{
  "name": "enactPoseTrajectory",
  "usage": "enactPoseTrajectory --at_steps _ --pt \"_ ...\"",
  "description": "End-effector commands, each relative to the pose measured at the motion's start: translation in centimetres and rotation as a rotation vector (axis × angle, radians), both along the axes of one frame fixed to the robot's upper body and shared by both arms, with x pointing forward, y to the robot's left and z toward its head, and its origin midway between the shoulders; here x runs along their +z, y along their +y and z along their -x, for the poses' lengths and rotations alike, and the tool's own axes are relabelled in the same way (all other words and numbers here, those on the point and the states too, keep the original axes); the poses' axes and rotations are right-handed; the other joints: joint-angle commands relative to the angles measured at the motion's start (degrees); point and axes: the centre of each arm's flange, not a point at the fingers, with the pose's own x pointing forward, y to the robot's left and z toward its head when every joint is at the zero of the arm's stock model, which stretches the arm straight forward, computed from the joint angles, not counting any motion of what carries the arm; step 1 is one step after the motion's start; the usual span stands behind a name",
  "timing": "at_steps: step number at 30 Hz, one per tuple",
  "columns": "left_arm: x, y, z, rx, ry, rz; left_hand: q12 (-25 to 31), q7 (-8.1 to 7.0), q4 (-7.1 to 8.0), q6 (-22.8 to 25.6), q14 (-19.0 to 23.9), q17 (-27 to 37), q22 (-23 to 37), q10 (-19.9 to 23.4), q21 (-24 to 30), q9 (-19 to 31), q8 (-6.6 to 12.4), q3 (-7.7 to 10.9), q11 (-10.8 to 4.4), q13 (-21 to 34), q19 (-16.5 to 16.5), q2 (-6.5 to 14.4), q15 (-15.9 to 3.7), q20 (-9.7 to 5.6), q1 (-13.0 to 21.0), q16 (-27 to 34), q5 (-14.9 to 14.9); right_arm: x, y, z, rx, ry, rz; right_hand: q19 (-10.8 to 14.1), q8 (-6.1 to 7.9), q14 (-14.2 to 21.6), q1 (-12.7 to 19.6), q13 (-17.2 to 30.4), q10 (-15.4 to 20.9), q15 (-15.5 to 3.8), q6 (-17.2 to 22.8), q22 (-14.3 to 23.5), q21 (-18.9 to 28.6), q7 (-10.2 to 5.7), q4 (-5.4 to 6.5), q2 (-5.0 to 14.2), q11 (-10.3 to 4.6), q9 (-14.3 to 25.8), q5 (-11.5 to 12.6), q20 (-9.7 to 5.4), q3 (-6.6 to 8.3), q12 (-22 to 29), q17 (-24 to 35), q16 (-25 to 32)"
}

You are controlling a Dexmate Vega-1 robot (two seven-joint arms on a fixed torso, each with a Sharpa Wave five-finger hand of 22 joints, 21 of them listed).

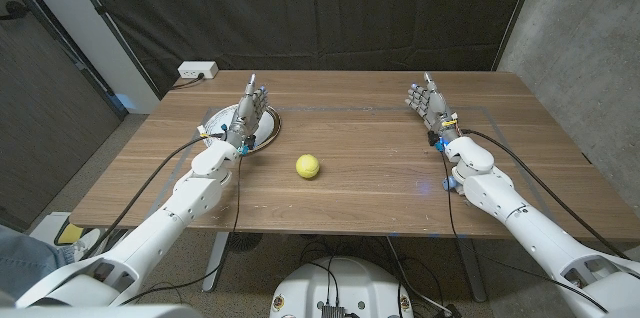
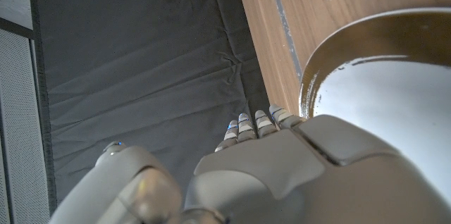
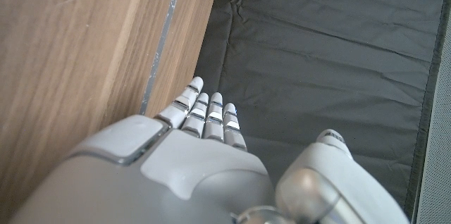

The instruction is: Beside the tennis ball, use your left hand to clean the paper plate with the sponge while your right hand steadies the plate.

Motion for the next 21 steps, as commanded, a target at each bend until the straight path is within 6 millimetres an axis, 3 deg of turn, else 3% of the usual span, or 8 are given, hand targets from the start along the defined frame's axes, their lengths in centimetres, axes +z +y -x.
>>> enactPoseTrajectory --at_steps 1,14,21 --pt "-1.1 1.1 0.5 -0.008 0.031 -0.017 0.5 0.03 0.14 0.2 -0.1 0.1 0.2 0.0 0.4 0.3 0.38 0.11 0.16 0.1 -0.3 0.4 0.02 -1.64 0.7 0.3 0.3 -0.1 1.1 0.7 -0.014 -0.024 -0.004 0.6 0.36 0.8 0.8 0.1 0.8 -0.13 0.7 0.2 0.2 -0.19 -0.15 0.09 -0.05 0.3 0.3 0.09 0.41 0.4 0.1 0.3" --pt "0.1 1.3 2.2 0.008 -0.019 -0.078 0.7 0.09 -0.13 1.1 0.7 0.0 0.2 0.9 0.5 0.3 0.55 0.23 0.04 0.1 0.1 1.1 0.06 -1.50 1.4 0.4 0.5 -1.6 0.8 2.6 -0.033 -0.078 -0.055 1.3 0.87 2.0 1.5 0.2 2.2 -0.80 2.3 0.3 -0.2 -1.08 -0.74 0.29 -1.05 0.3 0.3 -0.13 0.58 0.9 0.0 0.5" --pt "0.4 1.7 3.8 0.005 -0.082 -0.143 2.1 0.29 -1.26 7.0 7.1 0.0 0.1 7.1 2.0 0.3 1.80 0.07 0.34 0.1 6.3 2.2 -0.37 -1.40 3.9 1.6 0.6 -0.6 0.6 2.8 -0.006 -0.099 0.005 1.4 0.81 2.1 1.6 0.2 2.5 -0.82 2.3 0.3 -0.3 -1.20 -0.89 0.27 -0.96 0.3 0.2 -0.20 0.58 1.0 0.0 0.5"
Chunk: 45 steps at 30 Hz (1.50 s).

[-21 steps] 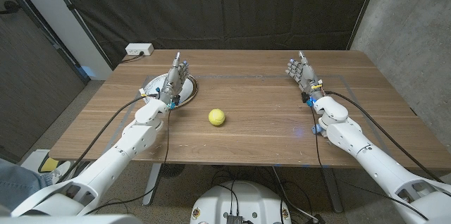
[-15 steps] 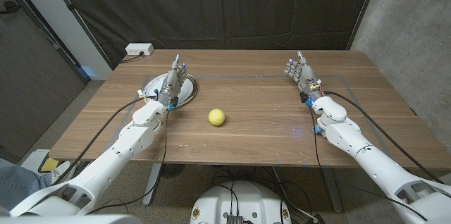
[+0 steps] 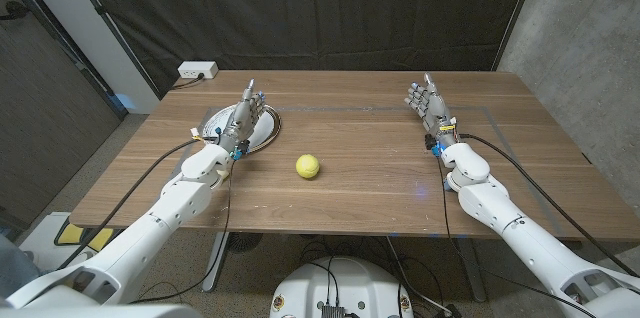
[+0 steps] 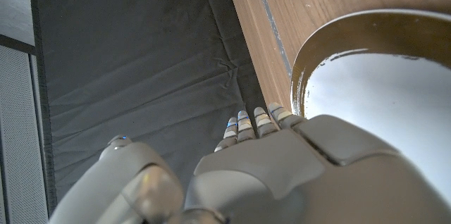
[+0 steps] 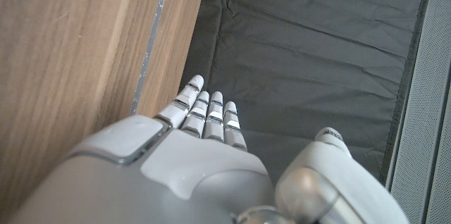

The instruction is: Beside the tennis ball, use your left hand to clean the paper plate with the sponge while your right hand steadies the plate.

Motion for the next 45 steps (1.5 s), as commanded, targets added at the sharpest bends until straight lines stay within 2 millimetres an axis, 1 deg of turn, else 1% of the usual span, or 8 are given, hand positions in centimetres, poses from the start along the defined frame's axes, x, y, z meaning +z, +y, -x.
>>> enactPoseTrajectory --at_steps 1,10,14,21,23,28,35,45 --pt "0.8 0.6 2.6 0.013 -0.095 -0.099 0.7 0.34 -0.55 3.4 3.4 0.2 0.1 3.3 0.9 0.3 1.00 -0.36 0.37 0.1 3.3 0.2 -0.21 -1.48 1.2 0.9 0.1 0.5 -0.3 0.9 0.022 -0.035 0.051 0.8 0.37 0.6 0.9 0.2 0.8 -0.13 0.5 0.3 -0.3 -0.16 -0.33 0.05 0.10 0.1 0.2 0.01 0.02 0.6 0.2 0.3" --pt "0.7 1.3 4.9 0.083 -0.171 -0.097 0.9 0.10 -0.83 5.2 5.4 0.2 0.1 5.0 1.1 0.4 1.19 -0.60 -0.16 0.2 5.1 0.4 -0.64 -1.60 1.9 1.0 0.1 1.5 -1.1 0.7 0.032 -0.033 0.091 1.0 0.35 0.7 0.9 0.2 0.9 -0.18 0.7 0.3 -0.5 -0.29 -0.42 0.01 -0.08 0.1 0.2 -0.04 -0.05 0.6 0.2 0.3" --pt "0.3 1.2 6.0 0.121 -0.206 -0.075 0.9 -0.41 -0.95 5.9 6.4 0.2 0.1 5.8 1.1 0.4 1.17 -0.67 -0.90 0.2 5.7 0.6 -1.30 -0.16 2.3 1.0 0.2 2.0 -1.4 0.8 0.032 -0.030 0.127 1.0 0.36 0.8 0.9 0.2 1.0 -0.23 0.8 0.3 -0.5 -0.26 -0.44 0.00 -0.05 0.1 0.2 -0.04 -0.08 0.6 0.2 0.3" --pt "0.5 1.6 8.3 0.236 -0.256 -0.107 0.6 -0.87 -1.09 5.7 6.3 0.2 0.2 5.5 1.1 0.4 0.89 -0.67 -1.38 0.2 6.0 0.8 -1.86 -0.66 2.7 0.7 0.2 2.5 -2.1 1.3 0.039 -0.043 0.118 1.0 0.33 0.8 0.8 0.2 1.0 -0.13 0.8 0.3 -0.7 -0.37 -0.47 0.02 -0.04 0.1 0.1 -0.05 -0.11 0.6 0.2 0.2" --pt "0.4 1.8 8.8 0.259 -0.265 -0.111 0.5 -1.35 -1.19 6.0 6.4 0.2 0.2 5.6 1.0 0.4 0.90 -0.62 -1.88 0.2 6.3 1.0 -2.06 -0.73 3.0 0.6 0.2 2.6 -2.3 1.5 0.040 -0.045 0.127 1.0 0.32 0.8 0.8 0.2 1.1 -0.10 0.9 0.3 -0.7 -0.45 -0.47 0.03 -0.06 0.1 0.1 -0.05 -0.12 0.6 0.2 0.2" --pt "-0.3 2.9 9.6 0.322 -0.289 -0.073 0.8 -3.49 -1.82 9.4 8.8 0.1 0.1 8.5 1.2 0.4 1.46 -0.58 -4.51 0.2 8.5 1.6 -3.89 -0.82 4.7 0.6 0.3 2.4 -2.4 2.0 0.032 -0.039 0.130 1.1 0.32 0.8 0.8 0.2 1.1 -0.08 0.9 0.3 -0.8 -0.57 -0.50 0.06 -0.05 0.1 0.1 -0.03 -0.14 0.6 0.3 0.2" --pt "-1.0 4.0 10.2 0.342 -0.272 -0.126 0.5 -3.78 -2.04 9.2 9.2 0.1 0.1 8.2 1.0 0.4 1.23 -0.57 -4.39 0.2 8.6 1.6 -4.08 -0.70 5.2 0.5 0.4 2.0 -2.1 2.5 0.024 -0.048 0.112 1.0 0.32 0.8 0.8 0.2 1.1 -0.07 1.1 0.3 -1.0 -0.77 -0.54 0.12 -0.10 0.1 0.1 -0.01 -0.15 0.6 0.3 0.2" --pt "-2.2 6.2 10.8 0.335 -0.261 -0.181 0.1 -3.21 -2.38 8.9 9.9 0.1 0.1 8.0 1.0 0.5 0.84 -0.49 -4.04 0.2 9.4 1.8 -3.59 -0.88 6.0 0.4 0.4 0.5 -1.8 3.3 -0.018 -0.027 0.123 1.1 0.31 0.8 0.8 0.2 1.3 -0.12 1.2 0.3 -1.2 -0.92 -0.59 0.19 -0.06 0.1 0.1 0.02 -0.16 0.6 0.3 0.1"
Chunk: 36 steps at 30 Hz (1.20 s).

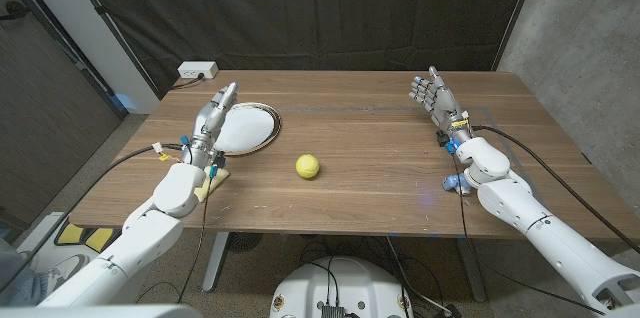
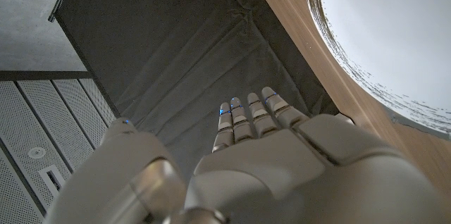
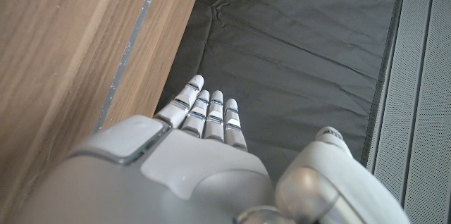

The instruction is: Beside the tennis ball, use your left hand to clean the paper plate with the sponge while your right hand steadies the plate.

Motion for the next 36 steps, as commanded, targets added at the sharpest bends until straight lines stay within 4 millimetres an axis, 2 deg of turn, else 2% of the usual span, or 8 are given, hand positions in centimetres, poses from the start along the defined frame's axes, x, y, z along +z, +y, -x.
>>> enactPoseTrajectory --at_steps 1,9,19,26,31,36 --pt "-1.4 2.3 1.1 0.020 0.011 -0.051 -0.2 0.26 -0.28 -0.1 0.6 0.1 0.2 -0.1 0.4 0.2 -0.08 -0.11 0.19 0.3 0.9 0.2 -0.34 -0.53 0.5 0.0 0.4 -1.3 0.3 1.0 -0.041 0.013 0.008 0.4 0.32 0.5 0.6 0.2 0.7 0.18 0.5 0.3 -0.4 -0.18 -0.27 0.41 -0.11 0.2 0.1 -0.08 0.02 0.6 0.1 0.1" --pt "-2.0 3.2 2.5 0.065 0.001 -0.089 -0.3 0.36 -0.49 0.2 1.2 0.1 0.2 0.1 0.4 0.2 -0.12 -0.09 0.18 0.3 1.2 0.3 -0.45 -0.79 1.0 0.0 0.5 -1.0 0.3 1.1 -0.034 -0.032 -0.029 0.4 0.32 0.7 0.5 0.2 0.9 0.05 0.6 0.3 -0.5 0.01 -0.31 0.40 -0.21 0.2 0.1 -0.08 -0.04 0.6 0.1 0.2" --pt "-2.9 4.7 3.9 0.093 0.016 -0.127 -0.5 0.46 -0.78 0.3 1.5 0.2 0.2 0.4 0.8 0.2 -0.39 -0.10 0.27 0.3 3.1 0.5 -0.37 -1.20 1.8 -0.3 0.5 -0.8 0.2 1.7 -0.050 -0.038 -0.043 0.3 0.39 0.8 0.4 0.2 1.1 -0.09 1.0 0.3 -0.8 -0.18 -0.32 0.36 -0.34 0.2 0.1 -0.12 -0.14 0.6 0.2 0.2" --pt "-3.8 5.9 5.2 0.225 -0.042 -0.151 -0.3 0.01 -1.43 1.5 3.1 0.2 0.3 1.9 1.0 0.3 -0.21 0.06 -0.28 0.3 4.7 0.6 -0.92 -1.55 3.2 0.0 0.7 -0.4 0.9 1.3 -0.049 -0.033 -0.021 0.4 0.37 0.9 0.3 0.2 1.0 -0.07 1.1 0.3 -0.9 -0.28 -0.34 0.36 -0.40 0.2 0.1 -0.12 -0.19 0.6 0.2 0.2" --pt "-4.5 6.7 5.2 0.288 -0.058 -0.171 -0.2 -0.49 -1.73 2.6 4.2 0.3 0.3 3.0 1.3 0.3 -0.06 0.25 -0.98 0.3 6.0 1.1 -1.32 -1.98 4.1 0.1 0.8 0.1 1.8 1.3 -0.034 -0.048 0.004 0.4 0.37 0.9 0.3 0.2 1.1 -0.05 1.1 0.3 -0.9 -0.28 -0.35 0.37 -0.42 0.2 0.1 -0.11 -0.21 0.6 0.2 0.1" --pt "-5.0 6.8 5.9 0.388 -0.075 -0.237 -0.1 -0.52 -1.89 3.3 4.8 0.3 0.3 3.5 1.3 0.3 0.08 0.47 -0.86 0.4 6.4 1.5 -1.37 -2.00 4.6 0.1 0.9 0.5 2.1 1.1 -0.029 -0.050 0.010 0.4 0.36 0.9 0.3 0.2 1.1 -0.05 1.2 0.3 -1.0 -0.28 -0.36 0.38 -0.55 0.2 0.0 -0.11 -0.23 0.6 0.2 0.1"
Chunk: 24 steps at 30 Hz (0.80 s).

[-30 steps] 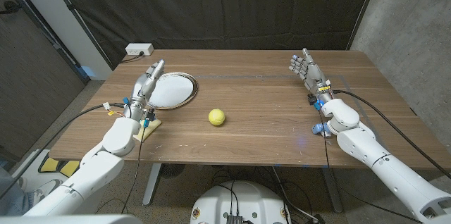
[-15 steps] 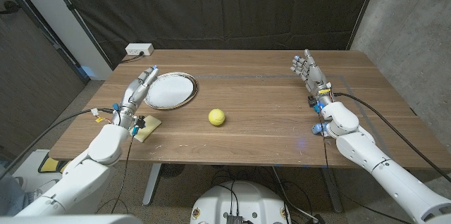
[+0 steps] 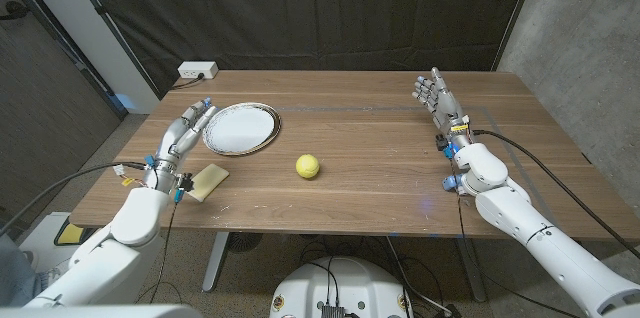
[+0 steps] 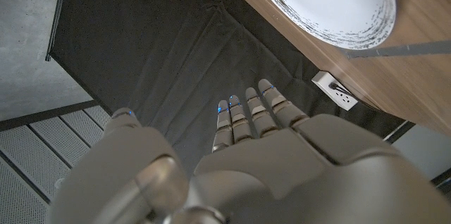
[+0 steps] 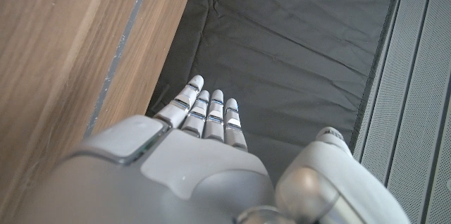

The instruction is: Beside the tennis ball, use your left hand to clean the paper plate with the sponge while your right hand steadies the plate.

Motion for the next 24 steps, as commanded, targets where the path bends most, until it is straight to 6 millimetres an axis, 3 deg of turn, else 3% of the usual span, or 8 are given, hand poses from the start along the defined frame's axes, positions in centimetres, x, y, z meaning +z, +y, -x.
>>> enactPoseTrajectory --at_steps 1,11,24 --pt "-1.4 1.2 1.5 0.194 -0.048 -0.099 0.3 0.08 -0.34 0.8 0.8 0.1 0.2 0.7 0.3 0.3 0.15 0.03 -0.01 0.1 0.7 0.1 -1.35 -2.20 0.7 0.3 0.5 0.8 1.2 -0.3 0.012 -0.009 0.028 0.4 0.36 0.6 0.3 0.3 0.6 0.26 0.3 0.1 -0.2 0.00 -0.13 0.37 0.01 0.2 0.0 -0.11 0.01 0.2 0.2 0.1" --pt "-3.5 2.2 4.2 0.303 -0.060 -0.097 0.5 -0.03 -0.73 2.5 2.7 0.2 0.3 2.4 0.8 0.4 0.38 0.83 -0.22 0.1 2.9 1.7 -1.78 -2.34 2.3 0.5 0.7 0.9 1.9 -0.3 0.010 0.011 0.067 0.5 0.33 0.6 0.2 0.3 0.6 0.25 0.3 0.1 -0.4 -0.01 -0.15 0.42 0.10 0.2 0.1 -0.12 -0.02 0.1 0.2 0.1" --pt "-4.6 3.3 4.9 0.403 -0.041 -0.134 0.7 -0.35 -1.69 4.3 4.4 0.2 0.3 4.5 0.8 0.4 0.63 1.52 -0.61 0.2 4.0 2.4 -2.23 -2.15 4.4 0.6 0.6 1.0 2.8 -0.8 0.029 0.014 0.092 0.6 0.26 0.7 0.2 0.3 0.6 0.29 0.3 0.1 -0.5 -0.11 -0.20 0.53 0.00 0.2 0.1 -0.11 -0.02 0.1 0.2 0.1"
